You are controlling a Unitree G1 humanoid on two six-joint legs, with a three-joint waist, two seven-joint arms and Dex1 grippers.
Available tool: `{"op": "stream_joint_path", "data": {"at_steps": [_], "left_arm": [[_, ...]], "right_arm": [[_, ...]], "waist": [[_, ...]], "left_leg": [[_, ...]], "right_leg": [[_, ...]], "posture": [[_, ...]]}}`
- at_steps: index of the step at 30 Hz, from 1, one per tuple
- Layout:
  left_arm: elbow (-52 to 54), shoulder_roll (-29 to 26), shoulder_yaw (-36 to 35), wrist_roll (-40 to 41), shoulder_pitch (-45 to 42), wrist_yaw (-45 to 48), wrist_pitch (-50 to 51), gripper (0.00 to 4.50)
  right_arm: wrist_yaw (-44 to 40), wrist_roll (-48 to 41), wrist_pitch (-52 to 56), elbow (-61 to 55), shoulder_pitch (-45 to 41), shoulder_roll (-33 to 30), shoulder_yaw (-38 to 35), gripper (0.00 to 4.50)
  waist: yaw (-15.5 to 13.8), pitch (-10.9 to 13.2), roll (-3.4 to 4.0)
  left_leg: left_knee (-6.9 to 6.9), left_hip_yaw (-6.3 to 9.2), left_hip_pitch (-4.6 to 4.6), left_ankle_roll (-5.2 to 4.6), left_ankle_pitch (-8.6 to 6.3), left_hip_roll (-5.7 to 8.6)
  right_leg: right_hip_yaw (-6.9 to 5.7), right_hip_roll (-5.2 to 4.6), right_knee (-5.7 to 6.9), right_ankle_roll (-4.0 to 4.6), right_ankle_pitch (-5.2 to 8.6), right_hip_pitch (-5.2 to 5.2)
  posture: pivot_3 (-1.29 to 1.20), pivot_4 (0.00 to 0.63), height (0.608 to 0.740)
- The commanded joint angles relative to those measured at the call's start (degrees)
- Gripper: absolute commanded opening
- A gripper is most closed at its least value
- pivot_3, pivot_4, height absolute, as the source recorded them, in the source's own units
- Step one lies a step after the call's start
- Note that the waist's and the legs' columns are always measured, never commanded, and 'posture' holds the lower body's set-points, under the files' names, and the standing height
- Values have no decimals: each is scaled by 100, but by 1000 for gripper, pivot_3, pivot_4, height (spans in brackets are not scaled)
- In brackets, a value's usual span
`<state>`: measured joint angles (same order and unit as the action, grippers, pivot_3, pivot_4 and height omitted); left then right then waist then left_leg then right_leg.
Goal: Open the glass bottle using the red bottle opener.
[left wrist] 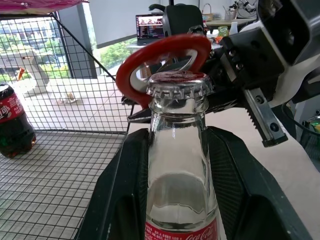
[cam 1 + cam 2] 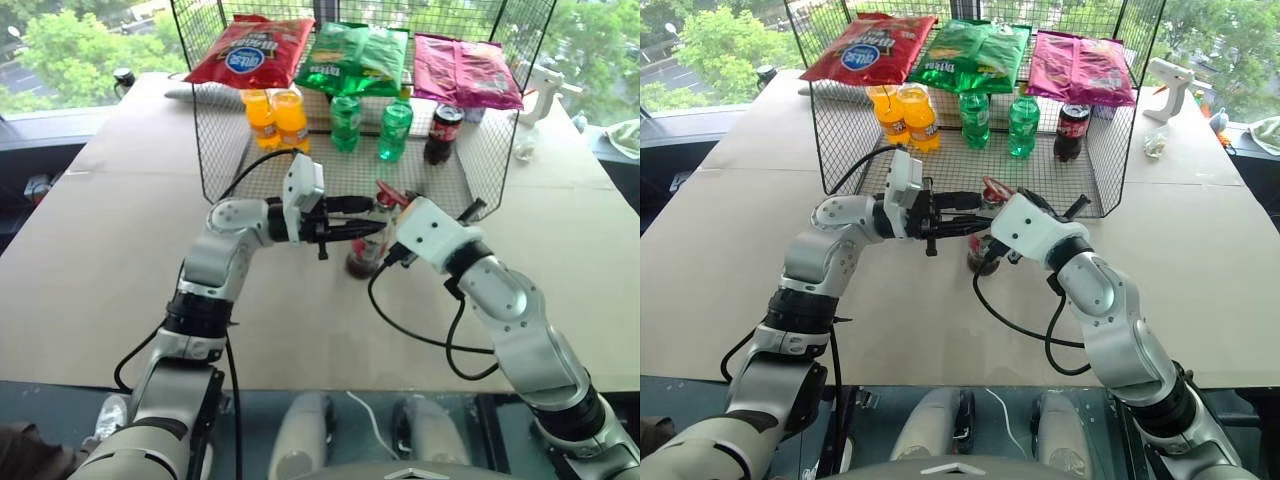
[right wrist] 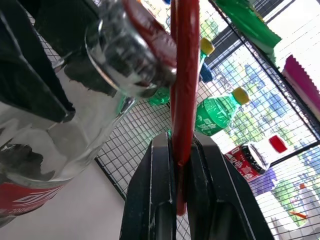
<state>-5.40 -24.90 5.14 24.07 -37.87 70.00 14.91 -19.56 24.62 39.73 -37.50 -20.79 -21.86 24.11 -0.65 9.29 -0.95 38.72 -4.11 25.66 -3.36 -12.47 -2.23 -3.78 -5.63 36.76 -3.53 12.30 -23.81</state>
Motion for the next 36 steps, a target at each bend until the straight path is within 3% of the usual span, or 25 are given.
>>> {"op": "stream_joint_path", "data": {"at_steps": [1,5,6,7,18,21,24,36], "left_arm": [[80,-130,80,-69,138,39,35,2225],[23,-153,83,-116,148,23,-42,3629],[-3,-144,92,-142,150,21,-72,4276],[-30,-126,96,-163,146,14,-94,4465],[-404,130,177,-276,-98,-40,-273,4465],[-439,144,173,-258,-143,-27,-265,3589],[-427,129,163,-247,-142,-4,-250,2220],[-337,111,141,-221,-96,-20,-234,2229]], "right_arm": [[-10,105,-176,-112,-4,83,0,0],[-79,89,-286,-62,-31,104,-8,0],[-99,81,-323,-45,-39,103,-15,0],[-118,79,-351,-28,-48,104,-18,0],[-228,90,-534,101,-61,146,-94,0],[-247,113,-547,102,-49,163,-112,0],[-263,145,-552,96,-27,198,-121,0],[-206,84,-563,114,106,399,-181,0]], "waist": [[1,0,0],[-10,3,2],[-9,3,2],[-5,3,2],[1,3,2],[1,3,2],[4,3,2],[4,3,2]], "left_leg": [[0,0,0,0,0,0],[0,-1,4,0,0,0],[0,0,6,1,1,0],[0,-1,6,2,1,0],[-1,-1,5,0,0,0],[-1,-1,5,0,0,0],[-2,-1,5,0,0,0],[-2,-1,5,0,0,0]], "right_leg": [[0,0,0,1,1,0],[0,0,0,6,4,-4],[-1,0,0,7,4,-6],[0,0,-1,7,4,-5],[0,1,-1,5,4,-6],[0,1,-1,2,1,-6],[1,1,-1,0,0,-6],[0,1,-1,0,0,-6]], "posture": [[0,150,740],[0,150,740],[0,150,740],[0,150,740],[0,150,740],[0,150,740],[0,150,740],[0,150,740]]}}
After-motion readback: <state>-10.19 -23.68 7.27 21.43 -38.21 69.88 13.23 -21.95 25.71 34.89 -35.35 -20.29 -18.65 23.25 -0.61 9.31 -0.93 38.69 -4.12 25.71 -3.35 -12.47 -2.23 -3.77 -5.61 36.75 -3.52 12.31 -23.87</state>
